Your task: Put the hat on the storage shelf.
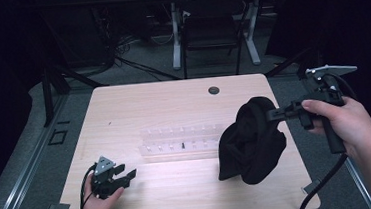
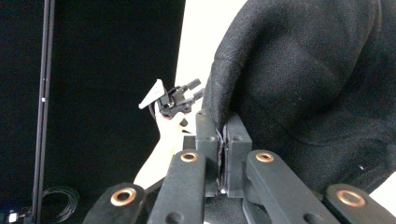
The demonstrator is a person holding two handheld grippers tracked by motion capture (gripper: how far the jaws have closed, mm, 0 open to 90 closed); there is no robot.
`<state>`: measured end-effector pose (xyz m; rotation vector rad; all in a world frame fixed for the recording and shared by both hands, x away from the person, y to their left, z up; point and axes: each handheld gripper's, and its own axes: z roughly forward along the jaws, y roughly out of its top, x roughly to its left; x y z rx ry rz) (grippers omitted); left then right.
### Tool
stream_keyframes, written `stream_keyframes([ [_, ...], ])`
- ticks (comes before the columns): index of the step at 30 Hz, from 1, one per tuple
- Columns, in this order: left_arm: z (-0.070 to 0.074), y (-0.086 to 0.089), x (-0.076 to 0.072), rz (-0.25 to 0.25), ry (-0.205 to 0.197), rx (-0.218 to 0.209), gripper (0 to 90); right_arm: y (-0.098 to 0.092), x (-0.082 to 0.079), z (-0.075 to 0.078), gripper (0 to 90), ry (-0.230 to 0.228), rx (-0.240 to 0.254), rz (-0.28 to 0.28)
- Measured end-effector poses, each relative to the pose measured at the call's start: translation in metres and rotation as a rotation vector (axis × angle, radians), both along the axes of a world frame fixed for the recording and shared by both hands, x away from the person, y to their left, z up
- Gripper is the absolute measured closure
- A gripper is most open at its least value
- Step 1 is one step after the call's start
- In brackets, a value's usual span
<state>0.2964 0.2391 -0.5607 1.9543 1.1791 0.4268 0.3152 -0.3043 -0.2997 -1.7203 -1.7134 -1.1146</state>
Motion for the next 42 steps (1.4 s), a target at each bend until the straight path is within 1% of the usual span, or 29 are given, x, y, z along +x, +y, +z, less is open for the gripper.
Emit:
stream_keyframes([
  [1, 0.0, 0.0, 0.0, -0.001, 0.001, 0.001, 47.0, 0.0, 0.001, 0.002, 87.8, -0.012, 0.009, 0.002],
  [3, 0.0, 0.0, 0.0, -0.001, 0.002, 0.002, 47.0, 0.001, 0.002, 0.003, 87.8, -0.011, 0.014, 0.003],
  [6, 0.0, 0.0, 0.0, -0.003, 0.002, 0.001, 46.9, 0.003, 0.006, 0.006, 87.8, -0.031, 0.03, 0.005],
  [8, 0.0, 0.0, 0.0, -0.002, 0.001, 0.001, 47.0, 0.005, 0.007, 0.007, 87.8, -0.036, 0.037, 0.006],
  [14, 0.0, 0.0, 0.0, -0.001, 0.001, -0.001, 46.9, 0.011, 0.011, 0.012, 87.8, -0.042, 0.043, 0.011],
  [18, 0.0, 0.0, 0.0, -0.002, 0.0, 0.0, 47.0, 0.015, 0.014, 0.016, 87.8, -0.057, 0.051, 0.014],
  [23, 0.001, 0.001, 0.001, -0.01, 0.008, 0.003, 46.9, 0.02, 0.018, 0.022, 87.8, -0.068, 0.052, 0.016],
  [24, 0.001, 0.001, 0.001, -0.01, 0.008, 0.002, 46.9, 0.022, 0.02, 0.023, 87.8, -0.078, 0.055, 0.02],
  [26, 0.001, 0.001, 0.0, -0.011, 0.012, 0.008, 46.9, 0.023, 0.021, 0.024, 87.8, -0.077, 0.053, 0.019],
  [27, 0.0, 0.0, 0.001, -0.007, 0.001, 0.001, 46.9, 0.025, 0.023, 0.025, 87.8, -0.081, 0.054, 0.018],
  [28, 0.001, 0.001, 0.001, -0.011, 0.007, 0.002, 46.9, 0.025, 0.023, 0.025, 87.8, -0.081, 0.054, 0.018],
  [29, 0.0, 0.0, 0.001, -0.007, 0.0, -0.002, 46.9, 0.026, 0.024, 0.026, 87.8, -0.086, 0.058, 0.016],
  [32, 0.0, 0.0, 0.001, -0.006, 0.0, -0.005, 46.9, 0.029, 0.028, 0.027, 87.8, -0.093, 0.067, 0.01],
  [34, 0.001, 0.0, 0.0, -0.006, -0.002, -0.008, 46.9, 0.03, 0.029, 0.027, 87.8, -0.092, 0.065, 0.018],
  [35, 0.001, 0.0, 0.0, -0.009, 0.005, -0.005, 47.0, 0.033, 0.031, 0.027, 87.8, -0.097, 0.06, 0.019],
  [38, 0.001, 0.0, 0.0, -0.006, -0.001, -0.008, 46.9, 0.036, 0.033, 0.027, 87.8, -0.098, 0.06, 0.023],
  [42, 0.001, 0.0, 0.0, -0.013, -0.002, -0.007, 46.7, 0.04, 0.039, 0.027, 87.8, -0.099, 0.069, 0.016],
])
